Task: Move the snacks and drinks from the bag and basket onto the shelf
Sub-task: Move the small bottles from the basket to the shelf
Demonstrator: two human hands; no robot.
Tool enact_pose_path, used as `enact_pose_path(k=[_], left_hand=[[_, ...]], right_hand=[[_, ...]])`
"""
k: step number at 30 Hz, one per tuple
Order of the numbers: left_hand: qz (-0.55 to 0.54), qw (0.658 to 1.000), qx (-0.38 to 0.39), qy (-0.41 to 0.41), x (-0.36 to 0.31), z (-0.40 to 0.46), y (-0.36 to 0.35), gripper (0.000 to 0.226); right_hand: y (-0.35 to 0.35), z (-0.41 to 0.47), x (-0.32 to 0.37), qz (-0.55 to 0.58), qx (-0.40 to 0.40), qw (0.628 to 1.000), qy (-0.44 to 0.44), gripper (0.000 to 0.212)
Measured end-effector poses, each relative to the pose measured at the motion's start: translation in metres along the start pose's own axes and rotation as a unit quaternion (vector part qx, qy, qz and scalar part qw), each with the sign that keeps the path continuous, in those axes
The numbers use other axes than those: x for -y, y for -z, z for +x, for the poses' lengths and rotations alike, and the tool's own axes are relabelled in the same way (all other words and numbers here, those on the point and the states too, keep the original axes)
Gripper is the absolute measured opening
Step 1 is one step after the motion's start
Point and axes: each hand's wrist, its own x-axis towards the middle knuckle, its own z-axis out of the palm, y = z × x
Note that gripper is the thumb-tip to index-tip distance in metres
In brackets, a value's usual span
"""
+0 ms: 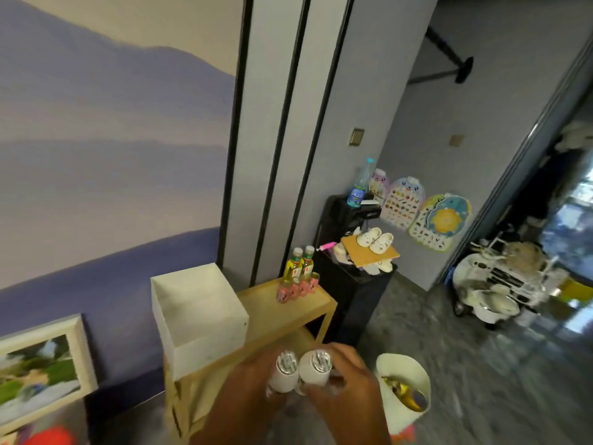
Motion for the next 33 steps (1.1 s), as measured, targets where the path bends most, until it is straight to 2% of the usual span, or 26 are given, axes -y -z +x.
enact_pose_path(k=[6, 8, 12, 17, 19, 22, 27, 33], left_hand=[[-0.021, 0.999, 0.025, 0.028, 0.017, 0.105, -0.036, 0.059], [-0.047, 0.998, 0.008, 0.037, 0.027, 0.136, -0.052, 0.046], [0.003, 1.000, 0.002, 0.031, 0.046, 0.193, -0.088, 0.047], [0.041, 0.996, -0.014, 0.078, 0.081, 0.267, -0.148, 0.050], [0.057, 0.994, -0.033, 0.092, 0.096, 0.298, -0.176, 0.049], [0.091, 0.983, -0.063, 0.147, 0.109, 0.334, -0.216, 0.053], [0.100, 0.975, -0.079, 0.183, 0.125, 0.382, -0.269, 0.047], [0.106, 0.963, -0.081, 0.234, 0.166, 0.419, -0.308, 0.060]], right_hand=[[-0.013, 0.088, -0.063, 0.014, 0.030, 0.998, -0.048, 0.051], [-0.020, 0.118, -0.088, 0.012, 0.048, 0.997, -0.066, 0.051], [-0.039, 0.173, -0.151, 0.023, 0.076, 0.994, -0.080, 0.055], [-0.073, 0.242, -0.261, 0.059, 0.149, 0.983, -0.094, 0.060], [-0.085, 0.271, -0.304, 0.067, 0.199, 0.974, -0.079, 0.068], [-0.097, 0.305, -0.362, 0.063, 0.226, 0.971, -0.053, 0.074], [-0.114, 0.341, -0.431, 0.084, 0.280, 0.953, -0.075, 0.065], [-0.141, 0.365, -0.464, 0.055, 0.291, 0.951, -0.092, 0.057]])
